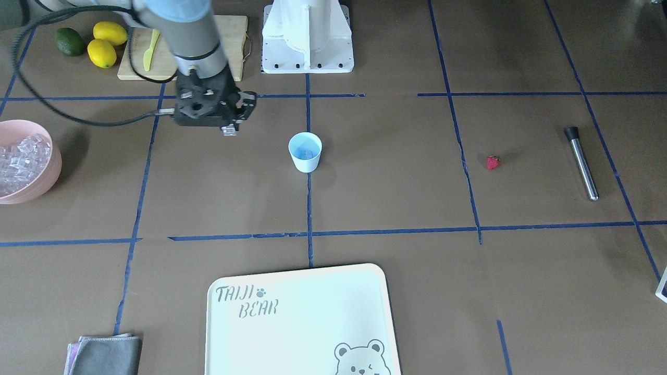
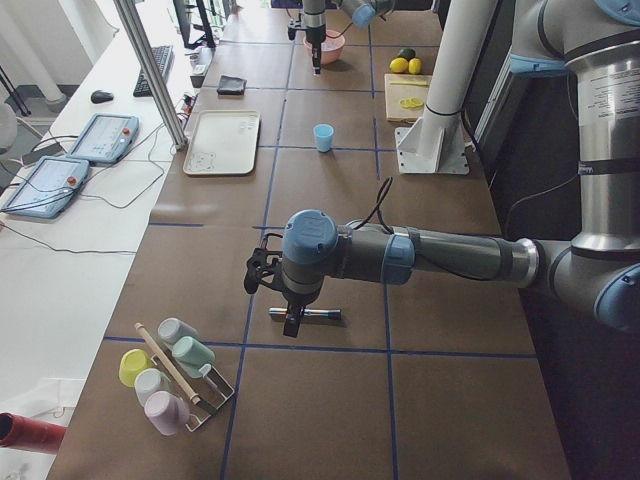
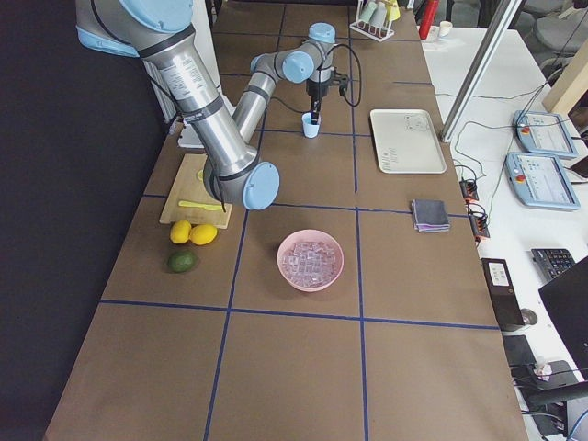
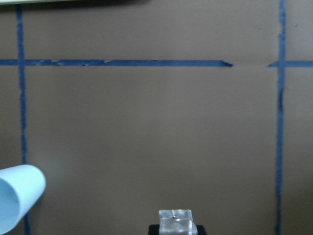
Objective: Mash ice and strawberries in cup
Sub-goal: 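Carry the ice cube with the right gripper over the light-blue cup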
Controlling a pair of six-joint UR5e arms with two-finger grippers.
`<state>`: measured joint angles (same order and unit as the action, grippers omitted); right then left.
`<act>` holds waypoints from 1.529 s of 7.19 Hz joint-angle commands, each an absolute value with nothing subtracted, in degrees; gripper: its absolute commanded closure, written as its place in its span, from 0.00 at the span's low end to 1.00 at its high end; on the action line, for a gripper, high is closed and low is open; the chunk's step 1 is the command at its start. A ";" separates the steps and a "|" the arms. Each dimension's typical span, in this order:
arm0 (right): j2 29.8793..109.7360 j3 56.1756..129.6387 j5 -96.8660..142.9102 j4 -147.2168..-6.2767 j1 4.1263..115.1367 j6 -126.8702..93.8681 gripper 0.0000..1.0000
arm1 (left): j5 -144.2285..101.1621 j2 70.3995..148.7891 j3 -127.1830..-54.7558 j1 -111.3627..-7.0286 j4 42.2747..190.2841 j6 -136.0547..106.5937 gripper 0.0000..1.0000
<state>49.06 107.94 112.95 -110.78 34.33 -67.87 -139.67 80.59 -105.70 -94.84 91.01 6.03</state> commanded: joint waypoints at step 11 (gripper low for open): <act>41.05 91.76 102.92 -98.97 25.66 -76.38 0.98 | -139.66 80.60 -105.29 -94.83 90.97 6.06 0.00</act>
<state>41.11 92.45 103.03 -99.88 25.62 -76.46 -139.66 80.60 -105.36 -94.83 90.97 6.06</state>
